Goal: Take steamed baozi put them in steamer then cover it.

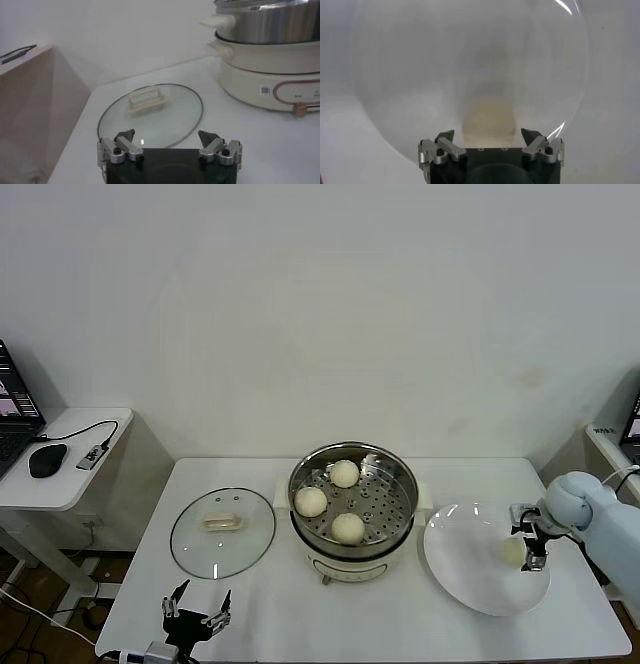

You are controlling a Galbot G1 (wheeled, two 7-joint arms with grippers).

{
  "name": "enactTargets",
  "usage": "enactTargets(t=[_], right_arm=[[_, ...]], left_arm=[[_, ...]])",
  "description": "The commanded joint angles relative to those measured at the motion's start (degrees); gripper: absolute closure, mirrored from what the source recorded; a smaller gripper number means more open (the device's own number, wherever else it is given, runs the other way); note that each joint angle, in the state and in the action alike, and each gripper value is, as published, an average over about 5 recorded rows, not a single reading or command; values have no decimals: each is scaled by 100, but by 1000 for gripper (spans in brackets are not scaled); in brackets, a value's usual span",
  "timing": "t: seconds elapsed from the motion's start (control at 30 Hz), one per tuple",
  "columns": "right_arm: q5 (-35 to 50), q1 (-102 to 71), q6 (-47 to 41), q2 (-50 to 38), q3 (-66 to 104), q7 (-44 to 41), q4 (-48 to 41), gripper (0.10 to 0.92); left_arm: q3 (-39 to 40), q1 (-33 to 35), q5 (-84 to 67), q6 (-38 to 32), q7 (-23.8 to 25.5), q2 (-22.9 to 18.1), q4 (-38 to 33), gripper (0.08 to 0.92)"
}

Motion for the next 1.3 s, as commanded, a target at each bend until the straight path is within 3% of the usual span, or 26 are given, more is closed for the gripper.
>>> enactTargets(t=[0.03,0.37,0.73,0.83,1.1,1.3], right_arm=[[-46,-47,25,92,32,98,-103,203],[191,37,10,87,7,43,-168,209],[518,176,-85,-45,32,-38,-127,488],[770,421,-224,-239,-50,-121,91,532],[1829,1955,-770,-822,-1044,-512,1186,542],[2801,3838,-1346,-597,-2556,-675,1664,541]], left_arm=[[2,-13,-13,9,7,0,24,177],[28,-57,-7,9,6,-15,75,177],[31,-95,-8,19,9,-23,83,177],[42,-103,-3,15,9,-13,81,177],[54,-201,6,20,4,12,-28,177],[-16,-240,136,153,-26,63,-159,177]])
